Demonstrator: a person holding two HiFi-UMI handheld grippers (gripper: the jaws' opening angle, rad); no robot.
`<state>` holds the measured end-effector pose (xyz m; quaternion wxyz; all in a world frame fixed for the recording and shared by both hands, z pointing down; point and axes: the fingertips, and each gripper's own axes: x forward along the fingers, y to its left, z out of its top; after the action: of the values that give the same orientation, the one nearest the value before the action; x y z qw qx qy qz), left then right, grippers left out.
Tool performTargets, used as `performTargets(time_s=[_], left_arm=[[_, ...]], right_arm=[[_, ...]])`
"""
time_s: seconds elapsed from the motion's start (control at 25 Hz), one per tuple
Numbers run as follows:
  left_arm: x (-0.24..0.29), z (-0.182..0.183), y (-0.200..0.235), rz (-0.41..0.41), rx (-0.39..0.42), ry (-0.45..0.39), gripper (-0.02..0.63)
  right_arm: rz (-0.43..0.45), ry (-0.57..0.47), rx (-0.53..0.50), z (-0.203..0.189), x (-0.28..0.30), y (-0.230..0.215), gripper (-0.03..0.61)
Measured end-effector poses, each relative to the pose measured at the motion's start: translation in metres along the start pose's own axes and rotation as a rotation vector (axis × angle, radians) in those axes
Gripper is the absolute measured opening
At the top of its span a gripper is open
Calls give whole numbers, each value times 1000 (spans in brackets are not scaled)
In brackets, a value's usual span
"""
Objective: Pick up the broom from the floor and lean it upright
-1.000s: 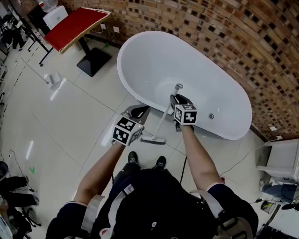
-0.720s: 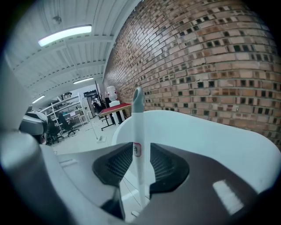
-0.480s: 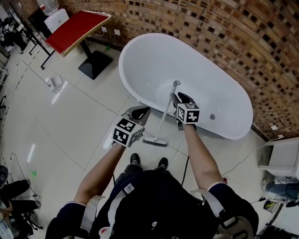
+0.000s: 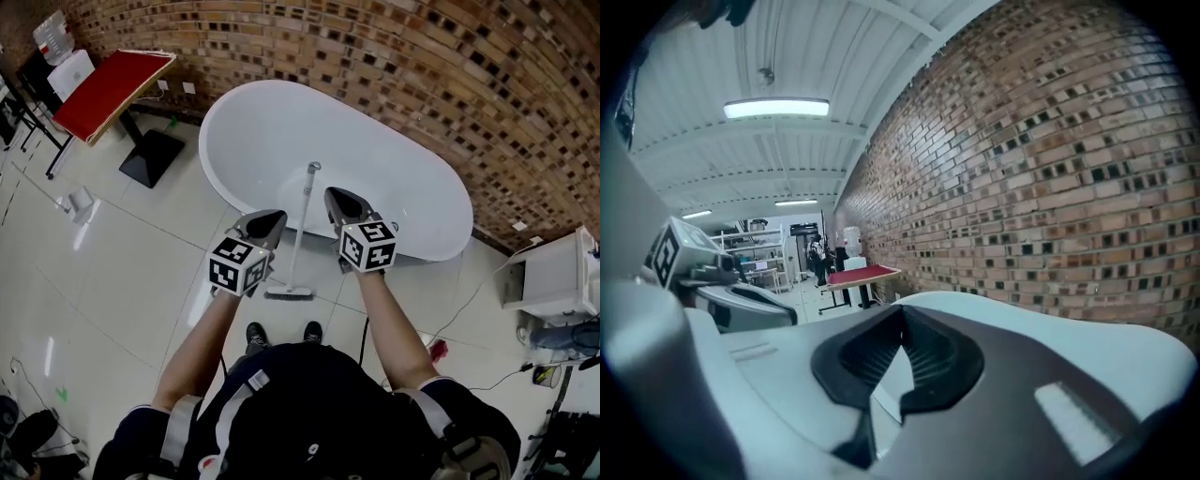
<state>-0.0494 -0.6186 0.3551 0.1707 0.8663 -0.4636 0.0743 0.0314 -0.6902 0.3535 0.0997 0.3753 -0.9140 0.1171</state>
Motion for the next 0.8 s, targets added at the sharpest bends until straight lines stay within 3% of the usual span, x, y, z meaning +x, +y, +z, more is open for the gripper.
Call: performTargets(time_s=[0.44, 0.8], left_arm=[[3, 47, -45, -110, 61, -69, 1], [-5, 69, -57, -129, 83, -94, 0]], right_arm=[[17, -147, -4, 52, -71, 22, 5], [48, -188, 5, 70, -96, 37, 5]])
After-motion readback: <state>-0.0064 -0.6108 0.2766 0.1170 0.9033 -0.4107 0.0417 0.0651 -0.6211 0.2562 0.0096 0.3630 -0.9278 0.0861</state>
